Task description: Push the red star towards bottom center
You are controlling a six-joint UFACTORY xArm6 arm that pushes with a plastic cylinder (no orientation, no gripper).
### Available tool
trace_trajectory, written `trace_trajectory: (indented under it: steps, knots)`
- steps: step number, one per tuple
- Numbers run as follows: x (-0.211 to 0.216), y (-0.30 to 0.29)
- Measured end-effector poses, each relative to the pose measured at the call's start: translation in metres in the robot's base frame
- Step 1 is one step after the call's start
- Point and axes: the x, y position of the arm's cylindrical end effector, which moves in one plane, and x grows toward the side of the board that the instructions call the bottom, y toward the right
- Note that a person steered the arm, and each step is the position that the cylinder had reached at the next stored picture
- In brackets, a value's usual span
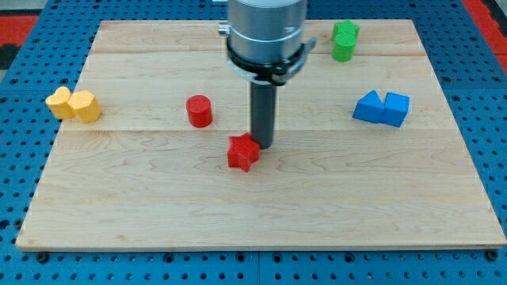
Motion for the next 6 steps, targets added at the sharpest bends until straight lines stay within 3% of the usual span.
trace_trajectory:
  steps: [2,4,5,6]
  knots:
    - [0.0,-0.077]
    - [0.04,-0.025]
    - [-0.009,-0.026]
    - [0.007,0.012]
